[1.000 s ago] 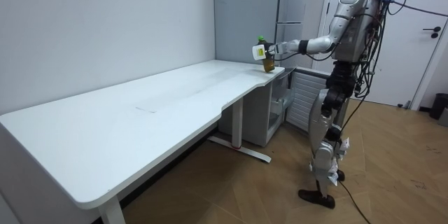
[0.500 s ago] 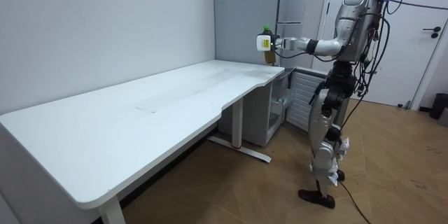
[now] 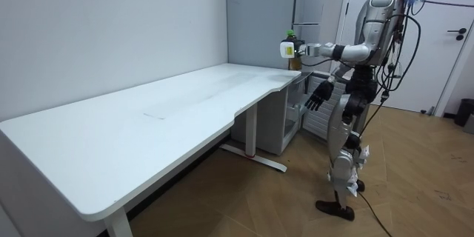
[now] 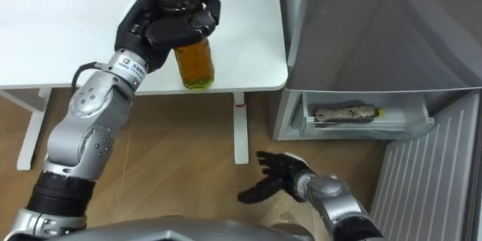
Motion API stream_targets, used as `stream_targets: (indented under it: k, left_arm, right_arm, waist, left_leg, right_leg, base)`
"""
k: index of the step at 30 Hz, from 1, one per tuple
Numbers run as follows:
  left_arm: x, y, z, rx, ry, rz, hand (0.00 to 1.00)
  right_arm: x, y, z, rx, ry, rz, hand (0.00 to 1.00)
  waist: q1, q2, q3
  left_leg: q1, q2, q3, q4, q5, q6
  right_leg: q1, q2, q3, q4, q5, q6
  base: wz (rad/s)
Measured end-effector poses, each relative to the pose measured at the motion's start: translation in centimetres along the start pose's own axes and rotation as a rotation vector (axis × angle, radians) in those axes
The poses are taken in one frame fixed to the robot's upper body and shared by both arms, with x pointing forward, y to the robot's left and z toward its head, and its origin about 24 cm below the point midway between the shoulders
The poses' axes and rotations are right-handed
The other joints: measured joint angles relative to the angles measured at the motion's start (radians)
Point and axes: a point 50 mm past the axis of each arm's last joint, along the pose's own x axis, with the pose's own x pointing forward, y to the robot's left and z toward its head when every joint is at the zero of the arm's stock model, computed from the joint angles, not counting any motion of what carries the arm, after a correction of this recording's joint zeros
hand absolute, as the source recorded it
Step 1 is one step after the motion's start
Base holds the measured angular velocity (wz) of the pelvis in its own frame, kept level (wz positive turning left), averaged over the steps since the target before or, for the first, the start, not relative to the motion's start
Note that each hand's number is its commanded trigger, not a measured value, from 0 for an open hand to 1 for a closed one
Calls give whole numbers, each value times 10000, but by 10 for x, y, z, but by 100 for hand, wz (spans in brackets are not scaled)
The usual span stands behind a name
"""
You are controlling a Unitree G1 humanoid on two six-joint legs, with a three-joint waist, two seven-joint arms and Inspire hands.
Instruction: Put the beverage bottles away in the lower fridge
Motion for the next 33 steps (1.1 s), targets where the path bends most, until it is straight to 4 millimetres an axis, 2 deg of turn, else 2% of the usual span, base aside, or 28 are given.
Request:
stream_targets:
  k: [6,8,13,19,28,33]
  left_arm:
    - [-13,-9,-22,-680,777,-452,100]
    - [-18,-10,-29,-712,1074,-510,100]
    - [-22,-9,-33,-661,1255,-666,100]
    - [-27,-12,-40,-782,1543,-1131,100]
    - [-39,-7,-62,-402,2598,-971,100]
    - [-40,-9,-65,-369,2701,-1028,100]
  right_arm:
    - [2,7,12,-265,-364,783,0]
    - [1,10,22,-527,-749,1071,0]
    - [-3,16,43,-1078,-1423,1706,0]
    - [-10,26,68,-1137,-2625,2690,0]
    - [-16,30,72,-547,-3239,3328,0]
    - [-18,31,70,-56,-3453,3422,0]
  waist:
    - [55,-15,15]
    - [66,-66,54]
    - [141,-189,134]
    - [246,-196,134]
    - [239,-188,135]
    - [227,-101,130]
  left_leg:
    - [-41,-5,-167,139,0,-1]
    - [-36,-5,-166,143,0,0]
    - [-97,-7,-178,214,-5,3]
    - [-208,-13,-234,217,-3,3]
    - [-282,-13,-243,212,-3,2]
    - [-336,-16,-301,230,-2,2]
  right_leg:
    - [76,-3,-225,-10,-2,1]
    - [87,-3,-225,-13,-2,1]
    - [70,-4,-225,-20,-5,1]
    - [-1,-6,-291,-23,-4,1]
    - [-5,-4,-317,-7,-1,-4]
    - [-30,3,-358,-7,1,-5]
  base:
    - [9]
    - [0]
    - [1]
    - [2]
    - [0]
    - [3]
